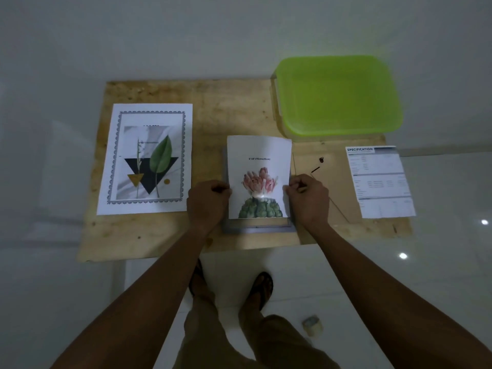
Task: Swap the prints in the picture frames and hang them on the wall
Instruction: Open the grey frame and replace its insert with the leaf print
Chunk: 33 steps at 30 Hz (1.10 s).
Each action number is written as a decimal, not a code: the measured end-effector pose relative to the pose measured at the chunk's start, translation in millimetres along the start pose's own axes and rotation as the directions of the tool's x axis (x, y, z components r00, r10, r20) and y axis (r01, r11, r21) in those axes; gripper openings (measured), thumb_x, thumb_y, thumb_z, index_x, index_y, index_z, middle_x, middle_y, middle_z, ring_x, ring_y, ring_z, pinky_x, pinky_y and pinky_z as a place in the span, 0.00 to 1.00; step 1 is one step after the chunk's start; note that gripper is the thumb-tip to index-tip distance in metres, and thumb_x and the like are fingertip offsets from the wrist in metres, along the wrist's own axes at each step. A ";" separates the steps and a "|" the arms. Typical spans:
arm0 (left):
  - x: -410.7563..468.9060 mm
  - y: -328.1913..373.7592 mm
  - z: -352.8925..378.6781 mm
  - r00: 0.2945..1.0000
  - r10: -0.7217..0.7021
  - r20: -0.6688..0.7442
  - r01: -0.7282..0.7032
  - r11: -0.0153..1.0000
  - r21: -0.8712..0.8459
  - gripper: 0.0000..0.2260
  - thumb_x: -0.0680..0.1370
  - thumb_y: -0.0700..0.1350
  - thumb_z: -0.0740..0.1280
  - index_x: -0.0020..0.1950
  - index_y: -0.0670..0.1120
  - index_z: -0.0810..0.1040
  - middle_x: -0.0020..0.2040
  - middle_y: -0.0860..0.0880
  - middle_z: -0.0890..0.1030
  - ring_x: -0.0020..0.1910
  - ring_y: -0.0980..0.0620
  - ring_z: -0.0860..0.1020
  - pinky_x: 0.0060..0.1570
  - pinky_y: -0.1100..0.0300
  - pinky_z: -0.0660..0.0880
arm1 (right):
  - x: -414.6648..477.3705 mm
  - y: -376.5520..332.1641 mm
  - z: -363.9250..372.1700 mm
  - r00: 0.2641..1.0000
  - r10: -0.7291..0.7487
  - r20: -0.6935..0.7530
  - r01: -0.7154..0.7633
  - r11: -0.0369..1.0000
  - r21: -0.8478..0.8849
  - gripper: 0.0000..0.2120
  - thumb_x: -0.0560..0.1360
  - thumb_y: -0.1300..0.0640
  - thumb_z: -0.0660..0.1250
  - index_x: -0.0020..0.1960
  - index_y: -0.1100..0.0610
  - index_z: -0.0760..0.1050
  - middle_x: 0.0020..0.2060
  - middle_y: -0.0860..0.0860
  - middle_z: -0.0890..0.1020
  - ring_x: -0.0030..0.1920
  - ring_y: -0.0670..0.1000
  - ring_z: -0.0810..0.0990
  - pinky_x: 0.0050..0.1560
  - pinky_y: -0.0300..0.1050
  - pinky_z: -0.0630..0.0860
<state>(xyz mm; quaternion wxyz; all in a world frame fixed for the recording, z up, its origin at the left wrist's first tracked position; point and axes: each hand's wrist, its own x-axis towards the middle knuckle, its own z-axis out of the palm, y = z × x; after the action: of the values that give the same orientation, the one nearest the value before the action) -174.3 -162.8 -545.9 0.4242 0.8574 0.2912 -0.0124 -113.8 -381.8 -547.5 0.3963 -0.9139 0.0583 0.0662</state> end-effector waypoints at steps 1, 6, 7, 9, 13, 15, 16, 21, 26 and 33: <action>0.0 -1.8 -0.8 1.000 0.001 0.002 -0.001 1.000 -0.003 0.08 0.76 0.49 0.73 0.53 0.50 0.86 0.50 0.51 0.86 0.49 0.53 0.83 0.52 0.59 0.77 | -0.2 0.2 -0.5 1.000 0.000 0.005 0.000 1.000 0.006 0.07 0.71 0.56 0.74 0.40 0.46 0.79 0.36 0.43 0.82 0.40 0.48 0.81 0.42 0.44 0.75; -2.6 -9.6 -2.8 0.999 -0.004 0.034 0.004 1.000 -0.006 0.09 0.75 0.49 0.74 0.53 0.49 0.86 0.50 0.51 0.86 0.49 0.53 0.83 0.53 0.56 0.79 | -5.2 5.6 -2.2 1.000 0.012 0.029 -0.012 1.000 0.012 0.12 0.71 0.56 0.75 0.35 0.42 0.75 0.34 0.42 0.81 0.37 0.44 0.80 0.39 0.41 0.71; -2.6 -9.9 -2.3 0.999 -0.008 0.037 0.008 1.000 -0.003 0.09 0.75 0.49 0.74 0.54 0.49 0.86 0.51 0.51 0.86 0.49 0.53 0.83 0.53 0.56 0.79 | -5.6 6.3 -2.4 0.999 0.014 0.035 -0.015 1.000 0.023 0.12 0.71 0.55 0.75 0.35 0.43 0.75 0.34 0.42 0.81 0.37 0.44 0.79 0.40 0.42 0.72; -1.5 -10.1 -0.9 0.999 -0.013 0.044 0.014 1.000 -0.011 0.09 0.75 0.49 0.73 0.54 0.50 0.86 0.51 0.51 0.86 0.50 0.53 0.83 0.54 0.55 0.79 | -5.9 5.6 -2.6 0.999 0.015 0.050 -0.018 0.998 0.056 0.12 0.71 0.56 0.74 0.34 0.44 0.75 0.32 0.42 0.80 0.36 0.43 0.77 0.41 0.42 0.72; -1.3 -1.1 -2.8 0.999 -0.032 0.029 0.033 0.999 -0.041 0.10 0.76 0.49 0.72 0.56 0.50 0.85 0.52 0.51 0.85 0.50 0.54 0.82 0.53 0.58 0.77 | -2.0 -4.2 -9.1 0.998 0.042 0.053 -0.053 0.971 0.231 0.04 0.71 0.60 0.76 0.41 0.52 0.82 0.32 0.48 0.81 0.34 0.44 0.78 0.42 0.42 0.75; -4.2 9.9 -5.2 1.000 -0.019 -0.023 0.017 0.998 -0.062 0.12 0.77 0.49 0.71 0.59 0.49 0.84 0.53 0.52 0.85 0.49 0.55 0.81 0.52 0.61 0.75 | -0.8 -14.7 -16.3 1.000 0.026 0.013 -0.029 0.953 0.301 0.03 0.72 0.61 0.76 0.43 0.55 0.84 0.32 0.49 0.81 0.33 0.43 0.78 0.40 0.39 0.75; -5.1 18.1 -6.7 0.999 -0.010 -0.043 0.006 0.995 -0.100 0.12 0.77 0.49 0.71 0.59 0.49 0.83 0.53 0.52 0.85 0.48 0.56 0.81 0.51 0.62 0.76 | -0.6 -22.0 -19.9 1.000 0.003 -0.020 0.003 0.947 0.323 0.03 0.72 0.62 0.76 0.43 0.56 0.84 0.31 0.48 0.81 0.32 0.41 0.77 0.39 0.37 0.74; -9.7 88.4 -20.0 0.986 0.069 0.150 0.015 0.867 -0.498 0.13 0.76 0.51 0.73 0.57 0.46 0.84 0.48 0.49 0.86 0.46 0.52 0.85 0.51 0.54 0.82 | -4.6 -63.2 -32.3 0.949 -0.259 -0.178 0.295 0.930 0.218 0.03 0.72 0.57 0.73 0.42 0.51 0.85 0.35 0.42 0.84 0.35 0.42 0.81 0.40 0.40 0.78; -11.6 121.5 -27.6 0.967 0.008 0.255 0.191 0.638 -0.746 0.15 0.75 0.42 0.74 0.61 0.41 0.81 0.50 0.43 0.86 0.49 0.44 0.85 0.49 0.57 0.82 | -16.6 -75.5 -26.4 0.865 -0.485 -0.128 0.489 0.872 0.002 0.05 0.72 0.49 0.73 0.46 0.48 0.85 0.42 0.42 0.83 0.38 0.43 0.80 0.38 0.45 0.77; -5.1 98.0 -32.7 0.960 -0.025 0.279 0.236 0.607 -0.758 0.09 0.78 0.34 0.67 0.57 0.40 0.82 0.50 0.44 0.86 0.49 0.47 0.85 0.46 0.59 0.82 | -11.3 -58.3 -28.7 0.976 -0.206 -0.076 0.219 0.903 0.369 0.05 0.75 0.50 0.73 0.50 0.47 0.85 0.49 0.41 0.84 0.48 0.44 0.82 0.49 0.44 0.79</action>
<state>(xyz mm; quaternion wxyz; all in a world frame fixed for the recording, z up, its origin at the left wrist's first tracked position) -135.9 -187.4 -453.1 0.7856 0.5534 0.2760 -0.0186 -113.5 -362.6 -484.4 0.5673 -0.8232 -0.0229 -0.0060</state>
